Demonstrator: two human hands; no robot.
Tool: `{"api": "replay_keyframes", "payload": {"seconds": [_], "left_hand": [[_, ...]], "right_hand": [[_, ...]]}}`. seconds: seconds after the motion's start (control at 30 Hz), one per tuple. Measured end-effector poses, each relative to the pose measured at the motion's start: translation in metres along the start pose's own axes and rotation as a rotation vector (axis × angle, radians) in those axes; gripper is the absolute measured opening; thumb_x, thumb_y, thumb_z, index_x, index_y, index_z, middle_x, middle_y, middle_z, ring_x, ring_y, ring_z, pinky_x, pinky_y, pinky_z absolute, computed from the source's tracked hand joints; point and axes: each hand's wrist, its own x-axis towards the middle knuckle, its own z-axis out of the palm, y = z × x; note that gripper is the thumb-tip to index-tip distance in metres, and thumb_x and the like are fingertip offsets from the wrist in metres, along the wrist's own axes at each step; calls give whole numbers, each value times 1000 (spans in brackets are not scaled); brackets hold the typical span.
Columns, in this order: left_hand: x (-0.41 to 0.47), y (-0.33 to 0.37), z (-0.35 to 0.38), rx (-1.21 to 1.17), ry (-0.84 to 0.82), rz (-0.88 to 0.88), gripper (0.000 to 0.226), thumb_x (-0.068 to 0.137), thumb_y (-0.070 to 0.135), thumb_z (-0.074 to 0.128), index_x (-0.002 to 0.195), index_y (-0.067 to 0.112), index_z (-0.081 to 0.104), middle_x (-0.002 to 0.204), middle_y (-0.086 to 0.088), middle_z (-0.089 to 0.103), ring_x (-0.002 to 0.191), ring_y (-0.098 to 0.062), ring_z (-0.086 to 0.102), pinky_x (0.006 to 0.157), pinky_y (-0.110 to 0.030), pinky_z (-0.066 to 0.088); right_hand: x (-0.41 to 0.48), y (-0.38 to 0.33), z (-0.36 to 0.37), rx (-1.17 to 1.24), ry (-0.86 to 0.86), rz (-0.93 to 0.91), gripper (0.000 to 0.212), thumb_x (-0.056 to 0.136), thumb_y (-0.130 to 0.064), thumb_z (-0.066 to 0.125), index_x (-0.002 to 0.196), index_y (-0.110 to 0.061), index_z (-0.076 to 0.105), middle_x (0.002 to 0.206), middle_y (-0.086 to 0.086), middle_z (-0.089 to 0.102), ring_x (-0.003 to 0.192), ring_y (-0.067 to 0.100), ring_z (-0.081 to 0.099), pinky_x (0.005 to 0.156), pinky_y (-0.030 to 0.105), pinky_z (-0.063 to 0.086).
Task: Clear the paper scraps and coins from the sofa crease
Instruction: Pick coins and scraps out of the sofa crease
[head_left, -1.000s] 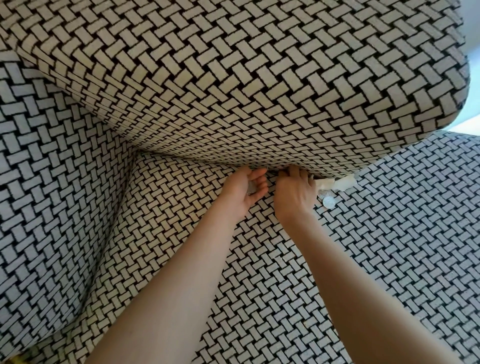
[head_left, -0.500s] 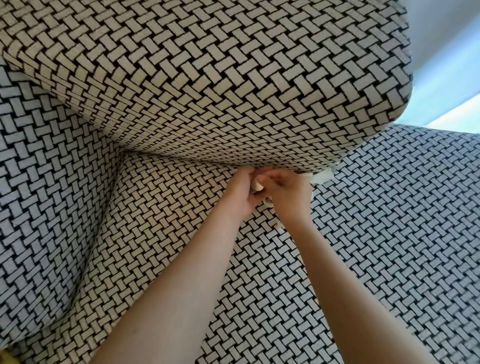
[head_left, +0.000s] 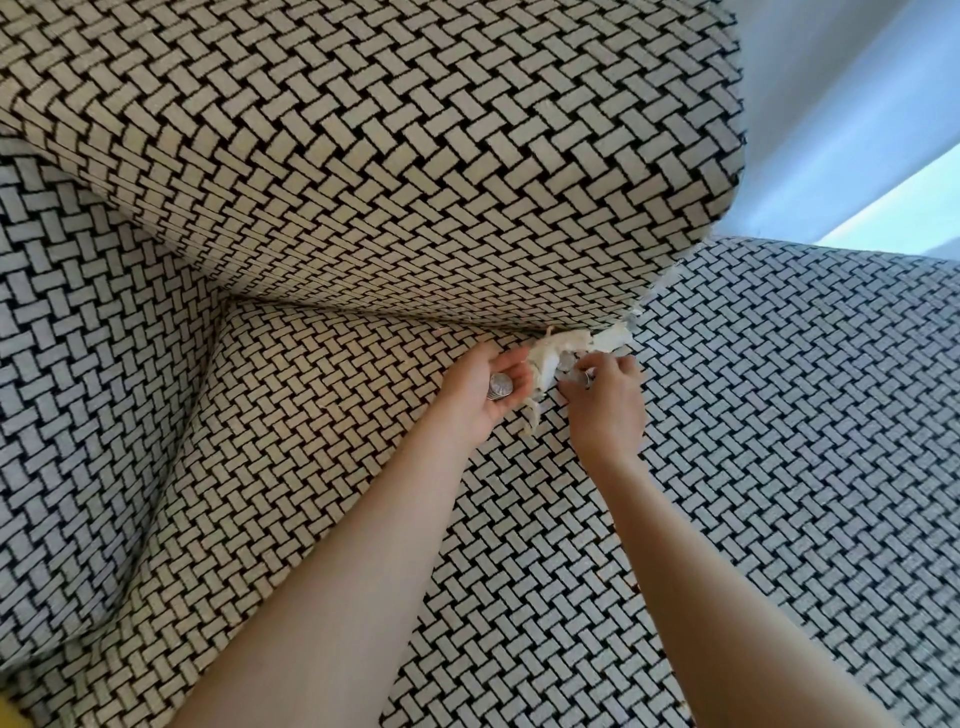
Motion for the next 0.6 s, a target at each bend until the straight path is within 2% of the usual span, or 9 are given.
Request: {"api": "replay_keyframes", "payload": {"seconds": [0.1, 0.17, 0.3, 0.4, 0.53, 0.6], "left_hand": [[1, -1, -3, 19, 3, 1, 41, 100, 18, 30, 77, 1, 59, 64, -9, 63, 63, -14, 55, 49, -20, 54], [3, 0, -5, 8, 19, 3, 42, 101, 18, 30, 76, 1, 59, 58, -8, 64, 62, -14, 55, 49, -20, 54], [9, 0, -12, -1, 74, 47, 40, 100, 21, 31, 80, 3, 60, 72, -7, 59, 63, -13, 55, 55, -20, 53], [12, -1, -16, -68, 129, 84, 39, 100, 22, 32, 80, 4, 60, 72, -6, 57, 61, -13, 53, 55, -20, 52], [12, -3, -21, -99, 144, 98, 38, 99, 20, 32, 80, 4, 61, 72, -6, 55, 62, -13, 52, 49, -19, 52], [9, -5, -23, -103, 125, 85, 37, 100, 21, 32, 83, 4, 61, 72, -7, 55, 63, -13, 52, 47, -19, 53]], "right_hand": [[4, -2, 0, 2, -18, -38, 38, 91, -16, 54, 129, -14, 50, 125, 6, 44, 90, 23, 57, 70, 29, 44], [7, -5, 0, -25, -55, -80, 36, 91, -14, 55, 126, -17, 52, 120, 7, 45, 89, 22, 57, 74, 30, 48], [10, -5, -1, -103, -98, -148, 23, 91, -11, 52, 114, -15, 53, 112, 9, 46, 82, 25, 58, 73, 38, 53], [7, -4, 0, -153, -132, -210, 26, 93, -15, 49, 119, -16, 51, 112, 8, 47, 83, 25, 58, 71, 39, 54], [2, -4, 2, -152, -202, -289, 35, 92, -6, 46, 126, -14, 51, 119, 9, 50, 91, 23, 56, 64, 27, 42], [-2, -4, 1, -73, -208, -250, 27, 89, 1, 43, 108, -13, 57, 99, 8, 57, 80, 21, 51, 58, 23, 36]]}}
